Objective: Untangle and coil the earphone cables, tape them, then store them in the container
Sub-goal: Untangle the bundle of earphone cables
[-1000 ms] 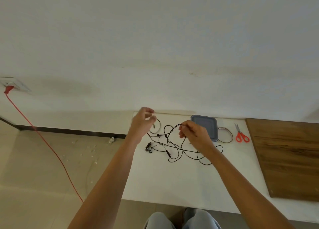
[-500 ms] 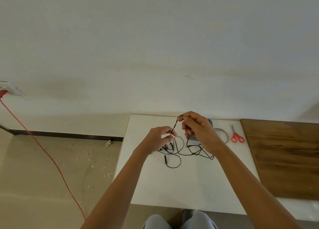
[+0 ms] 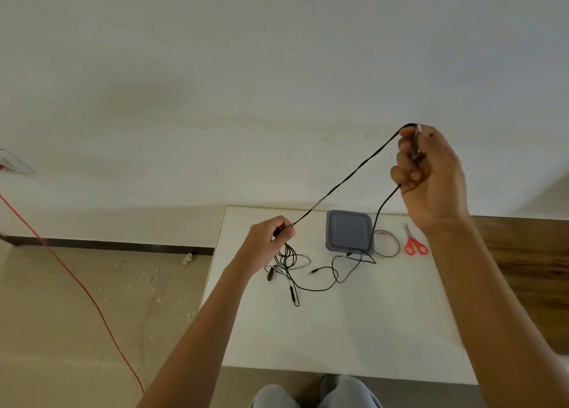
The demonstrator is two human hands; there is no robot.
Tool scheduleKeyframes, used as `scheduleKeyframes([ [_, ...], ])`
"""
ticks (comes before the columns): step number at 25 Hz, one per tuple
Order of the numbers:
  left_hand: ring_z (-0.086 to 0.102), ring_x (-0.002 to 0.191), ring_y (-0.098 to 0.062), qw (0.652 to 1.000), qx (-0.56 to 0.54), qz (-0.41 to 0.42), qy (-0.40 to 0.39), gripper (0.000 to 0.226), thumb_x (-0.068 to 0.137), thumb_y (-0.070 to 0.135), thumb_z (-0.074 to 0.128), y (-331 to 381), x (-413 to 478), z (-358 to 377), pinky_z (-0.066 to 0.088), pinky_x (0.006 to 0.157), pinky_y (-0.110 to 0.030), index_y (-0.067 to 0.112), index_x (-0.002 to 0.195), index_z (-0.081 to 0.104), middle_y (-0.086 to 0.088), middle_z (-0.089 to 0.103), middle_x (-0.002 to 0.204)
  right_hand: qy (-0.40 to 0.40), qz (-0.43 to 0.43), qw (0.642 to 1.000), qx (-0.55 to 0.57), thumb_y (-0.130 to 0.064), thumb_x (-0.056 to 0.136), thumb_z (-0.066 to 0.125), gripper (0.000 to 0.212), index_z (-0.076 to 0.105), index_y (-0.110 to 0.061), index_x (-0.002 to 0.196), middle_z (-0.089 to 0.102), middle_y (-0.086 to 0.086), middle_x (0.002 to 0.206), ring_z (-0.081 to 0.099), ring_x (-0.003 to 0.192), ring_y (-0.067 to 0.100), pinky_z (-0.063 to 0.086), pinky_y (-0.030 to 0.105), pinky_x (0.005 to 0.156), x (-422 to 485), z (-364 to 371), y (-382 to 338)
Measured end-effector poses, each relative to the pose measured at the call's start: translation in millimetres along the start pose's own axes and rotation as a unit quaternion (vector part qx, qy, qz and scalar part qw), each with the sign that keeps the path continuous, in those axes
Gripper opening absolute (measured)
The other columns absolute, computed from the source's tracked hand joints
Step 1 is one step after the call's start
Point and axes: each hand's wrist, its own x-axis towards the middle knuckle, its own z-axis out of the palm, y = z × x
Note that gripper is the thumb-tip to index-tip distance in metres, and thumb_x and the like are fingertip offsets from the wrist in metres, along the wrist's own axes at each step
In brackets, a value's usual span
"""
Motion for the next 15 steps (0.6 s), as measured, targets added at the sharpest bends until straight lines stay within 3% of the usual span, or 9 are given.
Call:
scheduleKeyframes([
  [4,0.060,0.071,0.005,0.998,-0.067,0.010,0.000,0.009,0.090,0.023,0.064,3.2,-0.2,-3.4,0.046,0.074,-0.010,0.020,0.096,0.071,0.016,0.068,0.080,0.018,-0.010,0.998,0.060,-0.018,0.098,0.037,0.021,0.054,-0.019,0.087,0.060,-0.006,0.087,0.022,0.048,0.008,0.021,0.019,0.047,-3.3,-5.6,-1.6],
  [7,0.064,0.068,-0.008,0.986,-0.160,-0.025,0.032,0.014,0.084,0.023,0.071,2.5,-5.8,-5.4,0.055,0.079,-0.029,0.023,0.099,0.072,0.012,0.070,0.077,0.108,0.001,0.994,0.023,-0.017,0.096,0.038,0.020,0.054,-0.019,0.083,0.067,0.001,0.096,0.028,0.046,0.008,0.024,0.021,0.047,-3.1,-16.0,-0.4],
  [9,0.066,0.073,-0.009,0.983,-0.174,-0.033,0.041,0.018,0.080,0.020,0.076,7.7,-8.7,-6.8,0.054,0.077,-0.025,0.020,0.097,0.069,0.006,0.072,0.080,0.190,0.048,0.955,-0.223,-0.016,0.090,0.041,0.018,0.056,-0.016,0.080,0.068,0.009,0.092,0.037,0.047,0.011,0.029,0.025,0.048,-0.1,-27.9,9.3],
  [10,0.067,0.076,-0.009,0.984,-0.168,-0.033,0.044,0.019,0.078,0.019,0.077,12.7,-9.5,-7.5,0.053,0.076,-0.021,0.019,0.094,0.068,0.003,0.073,0.083,0.178,0.094,0.894,-0.399,-0.016,0.089,0.041,0.019,0.059,-0.016,0.080,0.067,0.010,0.089,0.042,0.051,0.013,0.032,0.027,0.049,0.2,-32.7,18.0],
  [12,0.067,0.077,-0.007,0.988,-0.143,-0.027,0.044,0.020,0.076,0.018,0.078,24.5,-9.3,-7.7,0.050,0.073,-0.015,0.017,0.090,0.065,0.001,0.074,0.084,0.017,0.186,0.765,-0.616,-0.018,0.092,0.041,0.023,0.060,-0.016,0.105,0.065,0.009,0.100,0.054,0.069,0.019,0.041,0.029,0.060,-5.9,-33.9,42.1],
  [13,0.066,0.076,-0.005,0.990,-0.130,-0.024,0.038,0.020,0.075,0.018,0.079,29.9,-8.8,-6.8,0.048,0.071,-0.012,0.016,0.088,0.064,0.000,0.074,0.083,-0.077,0.209,0.736,-0.640,-0.018,0.094,0.041,0.034,0.050,-0.016,0.127,0.060,0.008,0.110,0.056,0.078,0.020,0.043,0.029,0.065,-12.1,-29.1,53.3],
  [15,0.065,0.074,-0.004,0.992,-0.118,-0.019,0.025,0.020,0.074,0.017,0.079,37.0,-8.3,-4.6,0.049,0.070,-0.013,0.016,0.088,0.064,0.000,0.074,0.083,-0.200,0.193,0.762,-0.585,-0.021,0.095,0.048,0.055,0.028,-0.025,0.147,0.044,0.000,0.120,0.056,0.085,0.011,0.044,0.026,0.075,-27.2,-13.0,68.8],
])
